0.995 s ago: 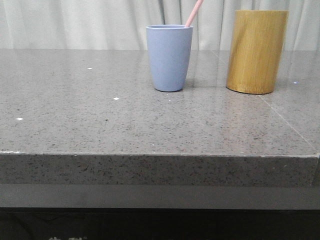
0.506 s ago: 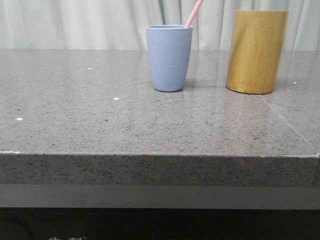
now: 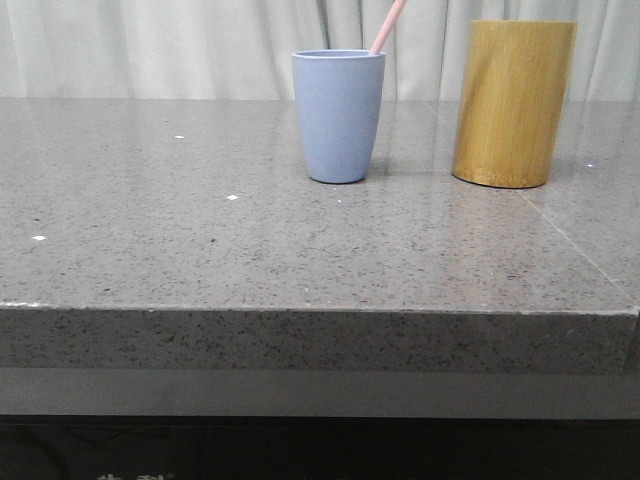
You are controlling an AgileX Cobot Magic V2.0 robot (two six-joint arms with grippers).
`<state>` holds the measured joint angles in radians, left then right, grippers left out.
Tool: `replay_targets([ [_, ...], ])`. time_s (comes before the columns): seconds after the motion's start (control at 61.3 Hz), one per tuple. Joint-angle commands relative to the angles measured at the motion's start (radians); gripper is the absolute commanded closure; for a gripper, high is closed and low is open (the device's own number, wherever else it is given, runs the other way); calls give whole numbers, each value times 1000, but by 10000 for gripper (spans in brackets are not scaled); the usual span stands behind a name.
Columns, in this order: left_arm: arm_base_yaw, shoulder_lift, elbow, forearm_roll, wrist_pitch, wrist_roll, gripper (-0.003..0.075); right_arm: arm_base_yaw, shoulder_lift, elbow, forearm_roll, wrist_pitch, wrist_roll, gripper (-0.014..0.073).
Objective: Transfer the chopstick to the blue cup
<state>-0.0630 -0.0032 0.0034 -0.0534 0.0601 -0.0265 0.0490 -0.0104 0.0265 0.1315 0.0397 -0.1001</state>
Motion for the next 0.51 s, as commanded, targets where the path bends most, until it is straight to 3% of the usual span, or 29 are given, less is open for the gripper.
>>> replay_targets([
  [0.0, -1, -24, 12, -1, -75, -9, 739, -8, -21, -4, 7, -100, -1, 661],
  [0.489, -1, -24, 12, -1, -75, -9, 739, -8, -22, -4, -6, -102, 13, 661],
])
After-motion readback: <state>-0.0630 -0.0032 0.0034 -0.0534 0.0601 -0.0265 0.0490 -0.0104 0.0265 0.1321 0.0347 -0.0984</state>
